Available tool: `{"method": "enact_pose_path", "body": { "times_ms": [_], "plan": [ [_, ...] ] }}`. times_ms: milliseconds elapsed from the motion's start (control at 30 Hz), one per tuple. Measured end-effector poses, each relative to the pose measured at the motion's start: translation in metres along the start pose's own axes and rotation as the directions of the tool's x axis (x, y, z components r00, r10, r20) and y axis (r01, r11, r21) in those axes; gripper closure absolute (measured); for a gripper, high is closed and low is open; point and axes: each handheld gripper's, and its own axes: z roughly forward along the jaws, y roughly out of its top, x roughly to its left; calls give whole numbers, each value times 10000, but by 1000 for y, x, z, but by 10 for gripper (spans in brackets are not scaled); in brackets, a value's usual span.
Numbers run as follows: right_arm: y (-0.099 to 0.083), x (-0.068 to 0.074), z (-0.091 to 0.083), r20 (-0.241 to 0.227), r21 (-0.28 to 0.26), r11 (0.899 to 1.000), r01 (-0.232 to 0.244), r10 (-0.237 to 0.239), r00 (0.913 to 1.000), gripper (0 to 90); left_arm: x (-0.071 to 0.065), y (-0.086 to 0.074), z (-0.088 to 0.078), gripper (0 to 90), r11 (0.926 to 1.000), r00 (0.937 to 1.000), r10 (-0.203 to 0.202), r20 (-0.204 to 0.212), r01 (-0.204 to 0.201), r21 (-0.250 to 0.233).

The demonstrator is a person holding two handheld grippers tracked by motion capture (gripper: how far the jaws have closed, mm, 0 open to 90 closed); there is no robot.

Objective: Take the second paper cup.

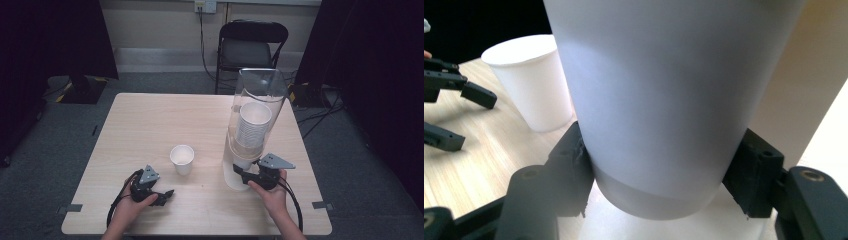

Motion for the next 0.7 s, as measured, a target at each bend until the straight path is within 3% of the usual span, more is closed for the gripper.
{"method": "enact_pose_path", "body": {
  "times_ms": [133,267,400,533,600,700],
  "plan": [
    [0,1,-2,-2,-118,9999,-5,5,10000,336,0,0,0,138,10000,10000,-13,6,13,-15],
    [8,3,-9,198,-888,9960,58,-41,9998,254,0,0,0,138,10000,10000,-32,19,32,-53],
    [21,4,-16,300,-1250,9917,290,-254,9992,245,0,0,0,138,10000,10000,-18,19,18,-23],
    [24,2,-14,67,-1214,9925,116,-109,9999,288,0,0,0,138,10000,10000,-1,1,1,-5],
    [18,1,-11,-143,-1113,9936,-213,199,9997,309,0,0,0,138,10000,10000,-15,5,15,-4],
    [16,1,-14,-36,-1101,9938,125,-130,9999,318,0,0,0,138,10000,10000,-2,-2,2,14]
  ]
}}
